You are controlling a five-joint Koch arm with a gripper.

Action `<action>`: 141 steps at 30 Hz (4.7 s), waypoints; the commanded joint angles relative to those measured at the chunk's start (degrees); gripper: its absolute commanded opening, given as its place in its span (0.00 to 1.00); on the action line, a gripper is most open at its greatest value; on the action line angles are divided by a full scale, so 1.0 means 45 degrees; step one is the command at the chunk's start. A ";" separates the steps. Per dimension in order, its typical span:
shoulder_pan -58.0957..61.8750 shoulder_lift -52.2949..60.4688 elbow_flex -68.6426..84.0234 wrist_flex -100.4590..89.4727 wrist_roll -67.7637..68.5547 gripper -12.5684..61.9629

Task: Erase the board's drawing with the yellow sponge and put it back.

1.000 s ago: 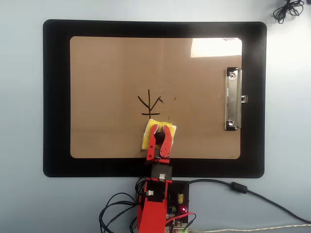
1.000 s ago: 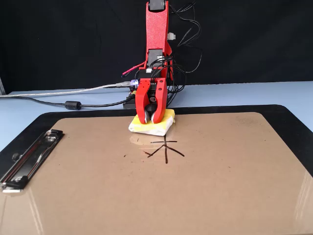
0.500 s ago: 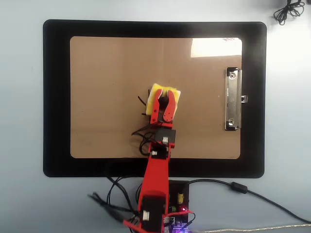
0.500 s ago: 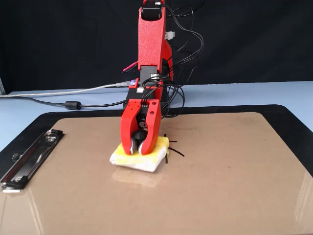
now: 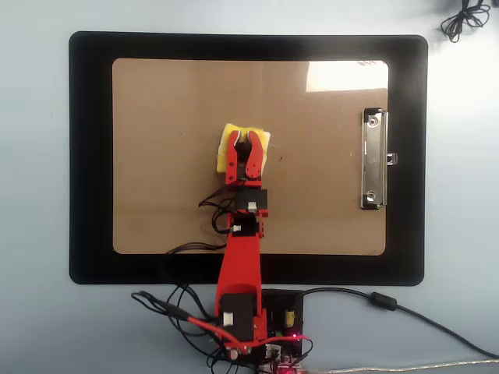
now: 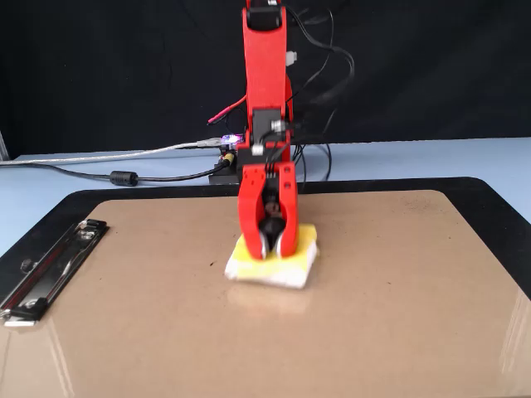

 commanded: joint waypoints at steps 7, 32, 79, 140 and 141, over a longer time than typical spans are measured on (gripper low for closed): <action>-0.0117 0.2246 0.3574 -0.0781 -0.0586 0.06; -0.0781 0.4336 0.5762 -0.0039 -0.0566 0.06; -0.1328 0.0410 0.1289 0.0117 -0.0488 0.06; 0.1875 0.0215 0.1250 -0.1367 -0.0234 0.06; 0.1855 -0.0547 0.0391 -0.1367 -0.0215 0.06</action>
